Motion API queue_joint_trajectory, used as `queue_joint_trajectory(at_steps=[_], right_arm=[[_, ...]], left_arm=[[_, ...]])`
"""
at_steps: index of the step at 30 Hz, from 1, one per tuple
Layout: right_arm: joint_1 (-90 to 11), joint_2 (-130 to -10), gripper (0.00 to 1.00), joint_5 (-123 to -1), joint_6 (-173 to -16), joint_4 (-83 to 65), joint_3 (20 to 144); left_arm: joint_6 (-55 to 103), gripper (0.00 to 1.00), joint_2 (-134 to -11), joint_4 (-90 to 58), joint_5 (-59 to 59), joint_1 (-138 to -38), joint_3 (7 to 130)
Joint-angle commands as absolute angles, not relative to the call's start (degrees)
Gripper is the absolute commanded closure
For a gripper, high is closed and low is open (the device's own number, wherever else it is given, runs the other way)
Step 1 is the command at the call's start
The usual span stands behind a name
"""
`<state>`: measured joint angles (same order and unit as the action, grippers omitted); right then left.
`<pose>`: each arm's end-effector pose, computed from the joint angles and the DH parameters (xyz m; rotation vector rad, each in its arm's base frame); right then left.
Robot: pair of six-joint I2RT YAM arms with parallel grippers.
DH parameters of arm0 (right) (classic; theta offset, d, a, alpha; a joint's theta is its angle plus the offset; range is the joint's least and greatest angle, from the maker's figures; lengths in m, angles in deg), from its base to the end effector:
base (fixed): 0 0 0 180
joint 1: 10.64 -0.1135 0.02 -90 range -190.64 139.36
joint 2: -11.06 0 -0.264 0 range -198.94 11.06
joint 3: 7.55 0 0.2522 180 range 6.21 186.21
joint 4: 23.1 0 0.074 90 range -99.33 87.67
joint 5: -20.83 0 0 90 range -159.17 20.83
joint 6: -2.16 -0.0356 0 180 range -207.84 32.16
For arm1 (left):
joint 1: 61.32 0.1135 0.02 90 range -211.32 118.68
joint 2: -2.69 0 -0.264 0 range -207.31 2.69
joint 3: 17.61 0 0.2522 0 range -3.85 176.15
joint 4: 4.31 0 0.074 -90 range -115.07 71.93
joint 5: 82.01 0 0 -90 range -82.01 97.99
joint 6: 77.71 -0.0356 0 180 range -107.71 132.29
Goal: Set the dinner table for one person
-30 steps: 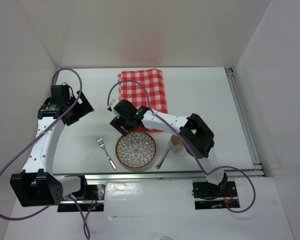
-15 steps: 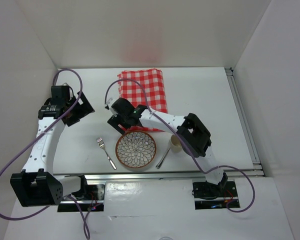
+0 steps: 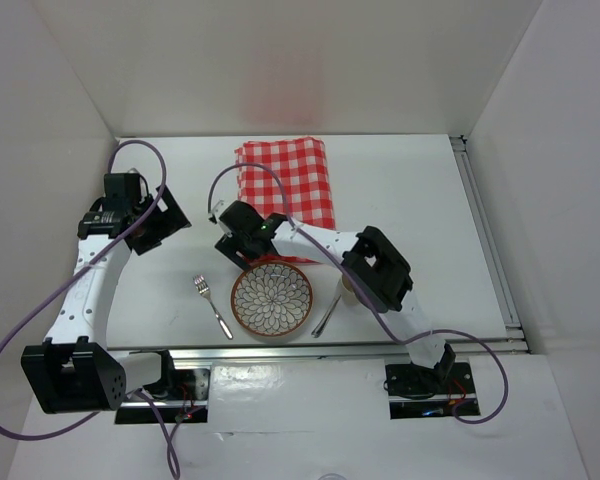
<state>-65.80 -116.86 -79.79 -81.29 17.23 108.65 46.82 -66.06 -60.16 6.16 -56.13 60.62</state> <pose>0.2889 0.4035 0.1846 -1.1949 2.1534 0.1399 0.2478 0.0214 0.3218 -0.8002 2.2605 -0.2801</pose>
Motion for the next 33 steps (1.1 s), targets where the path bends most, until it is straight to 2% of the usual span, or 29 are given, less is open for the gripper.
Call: queue_joint_trajectory(at_steps=[1, 9, 12, 13, 16, 17, 18, 24, 26, 28, 33], right_arm=[[-66.6, -117.4, 0.17, -83.0, -81.4, 15.2, 111.2], [-66.6, -117.4, 0.43, -82.4, -82.0, 15.2, 111.9], [-66.6, -116.7, 0.50, -81.8, -82.5, 15.2, 112.6], [-66.6, -116.2, 0.61, -81.8, -82.5, 15.2, 113.1], [-66.6, -116.2, 0.83, -81.8, -82.5, 15.8, 113.7], [-66.6, -116.2, 0.98, -81.8, -83.2, 15.8, 113.7], [-66.6, -116.2, 1.00, -81.8, -83.8, 15.8, 113.7], [-65.5, -115.0, 0.98, -79.1, -85.7, 16.3, 114.8], [-65.0, -114.5, 0.83, -78.5, -85.7, 17.0, 115.4], [-64.4, -114.5, 0.75, -77.9, -86.4, 17.0, 115.9], [-63.8, -114.5, 0.75, -77.3, -86.4, 17.0, 115.4]], left_arm=[[45.8, 0.00, -65.3, -59.3, 5.6, -55.8, 60.5], [45.8, 0.00, -65.3, -59.3, 5.6, -55.8, 61.0], [45.8, 0.00, -65.3, -59.3, 5.1, -55.8, 61.0], [45.8, 0.00, -65.9, -59.3, 5.1, -55.8, 61.0], [45.8, 0.00, -65.9, -58.8, 4.6, -55.8, 61.0], [45.8, 0.00, -65.9, -58.8, 4.6, -55.8, 61.0], [45.8, 0.00, -66.4, -58.8, 4.0, -55.8, 61.0], [45.2, 0.00, -67.0, -58.8, 3.0, -55.8, 61.0], [45.2, 0.00, -67.5, -58.8, 2.4, -55.8, 61.0], [45.2, 0.00, -67.5, -58.2, 0.6, -55.8, 61.0], [45.2, 0.00, -68.6, -58.2, 0.1, -55.8, 61.0]])
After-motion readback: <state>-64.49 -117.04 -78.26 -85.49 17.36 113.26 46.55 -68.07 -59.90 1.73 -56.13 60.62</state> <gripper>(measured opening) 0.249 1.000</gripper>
